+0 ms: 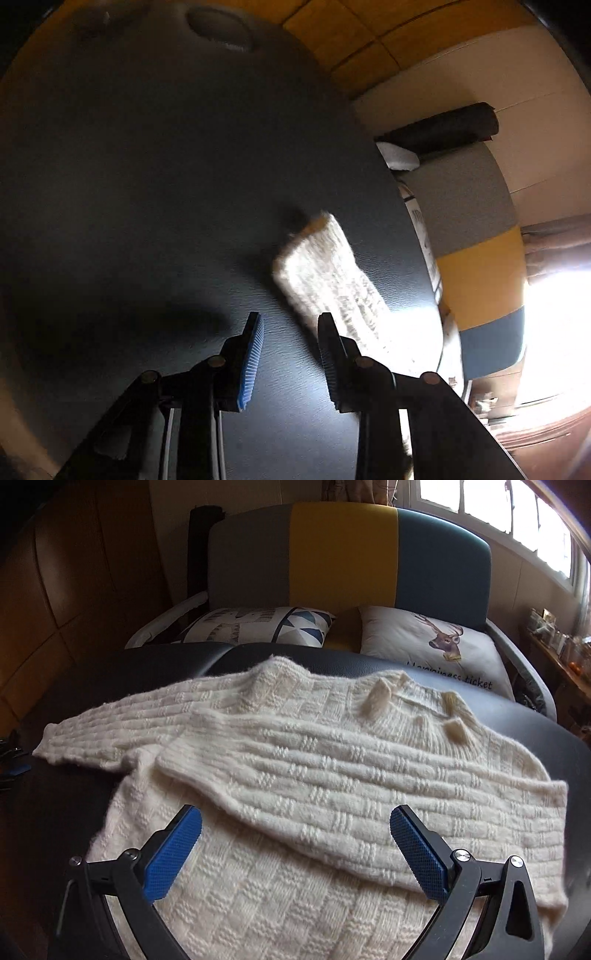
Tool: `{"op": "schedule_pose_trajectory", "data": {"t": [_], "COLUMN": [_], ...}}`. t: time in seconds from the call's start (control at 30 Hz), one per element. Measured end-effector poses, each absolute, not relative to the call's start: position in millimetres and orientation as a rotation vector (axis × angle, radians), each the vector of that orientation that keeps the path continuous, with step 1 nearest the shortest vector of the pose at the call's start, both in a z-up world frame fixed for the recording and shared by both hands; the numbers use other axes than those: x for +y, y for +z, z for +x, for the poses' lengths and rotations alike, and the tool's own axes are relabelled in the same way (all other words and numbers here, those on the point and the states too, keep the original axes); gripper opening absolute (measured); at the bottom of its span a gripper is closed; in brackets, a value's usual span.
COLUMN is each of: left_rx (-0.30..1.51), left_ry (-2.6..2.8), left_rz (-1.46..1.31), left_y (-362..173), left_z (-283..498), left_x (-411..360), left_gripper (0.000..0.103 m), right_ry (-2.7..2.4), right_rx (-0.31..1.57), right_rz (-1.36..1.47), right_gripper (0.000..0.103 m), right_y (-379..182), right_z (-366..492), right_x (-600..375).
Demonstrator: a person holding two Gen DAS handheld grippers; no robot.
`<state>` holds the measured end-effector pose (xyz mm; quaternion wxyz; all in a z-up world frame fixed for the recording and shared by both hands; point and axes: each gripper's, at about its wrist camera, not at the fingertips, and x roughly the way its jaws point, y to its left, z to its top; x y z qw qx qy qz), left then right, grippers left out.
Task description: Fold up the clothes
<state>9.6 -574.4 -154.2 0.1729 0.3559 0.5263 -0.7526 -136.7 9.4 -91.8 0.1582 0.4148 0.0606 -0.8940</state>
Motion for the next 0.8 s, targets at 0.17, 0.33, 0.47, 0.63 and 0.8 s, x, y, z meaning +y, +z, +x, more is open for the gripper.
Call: {"op": "schedule_pose_trajectory", "data": {"t": [0.17,0.33,0.47,0.63,0.8], "left_rx": [1.561,1.67,1.548,1.178,0.85], "left_ry": [-2.087,-1.967,-1.969,-2.192,-2.45], "left_rz": [0.97,0.89,0.911,0.939,0.878], "left_y": [-161,-167,-163,-122,-66], "left_z": [0,3,-10,-35,-43], "left_x": [-579,-595,-592,-555,-487], "left_gripper": [0.034,0.029,0.005,0.004,0.004], "right_ry": [-2.585,-2.61,-2.591,-2.581,-2.583], "right_rx": [0.194,0.19,0.144,0.108,0.102], "right_rz": [1.202,1.265,1.311,1.323,1.321], "right_gripper": [0.103,0.103,0.103,0.103,0.103], "right_y": [-93,-108,-125,-134,-135], "right_z": [-152,-171,-174,-175,-177], "right_x": [13,24,33,38,40]}}
